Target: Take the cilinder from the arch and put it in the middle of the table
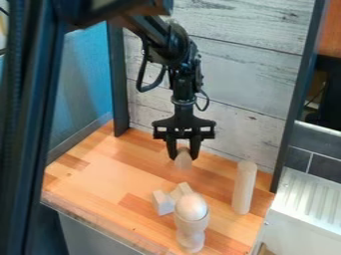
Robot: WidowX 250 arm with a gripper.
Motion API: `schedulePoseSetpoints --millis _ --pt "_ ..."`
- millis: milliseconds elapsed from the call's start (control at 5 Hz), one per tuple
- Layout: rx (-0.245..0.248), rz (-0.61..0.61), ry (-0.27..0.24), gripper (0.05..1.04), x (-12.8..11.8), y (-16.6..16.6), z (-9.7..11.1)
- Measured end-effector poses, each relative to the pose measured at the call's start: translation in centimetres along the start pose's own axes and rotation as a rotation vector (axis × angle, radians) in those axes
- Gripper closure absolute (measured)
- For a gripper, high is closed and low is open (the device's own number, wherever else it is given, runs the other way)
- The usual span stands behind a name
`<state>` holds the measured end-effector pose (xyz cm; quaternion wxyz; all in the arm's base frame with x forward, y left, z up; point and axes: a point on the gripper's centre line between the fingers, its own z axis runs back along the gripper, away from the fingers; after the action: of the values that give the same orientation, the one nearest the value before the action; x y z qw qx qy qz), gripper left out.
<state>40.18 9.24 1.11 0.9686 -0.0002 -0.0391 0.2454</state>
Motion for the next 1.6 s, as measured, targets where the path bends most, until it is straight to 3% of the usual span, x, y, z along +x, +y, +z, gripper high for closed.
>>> schedulePoseSetpoints --millis 200,400,800,1000,1200,1400,1600 --pt "0.022 -0.128 0.000 0.593 1.1 0.1 -1.2" --pt "0.003 -0.278 -0.047 0.593 1.8 -0.6 -1.4" --pt "-0.143 -0.535 -0.120 0.593 2.4 -1.6 -2.6" --pt "-0.178 -0.567 -0.149 0.593 2.2 -1.5 -3.2" --pt "-0.177 -0.577 -0.165 0.593 2.2 -1.5 -3.4" --pt "-0.174 -0.568 -0.178 0.529 2.4 -1.5 -3.4" --pt "-0.173 -0.545 -0.176 0.241 2.4 -1.5 -3.5"
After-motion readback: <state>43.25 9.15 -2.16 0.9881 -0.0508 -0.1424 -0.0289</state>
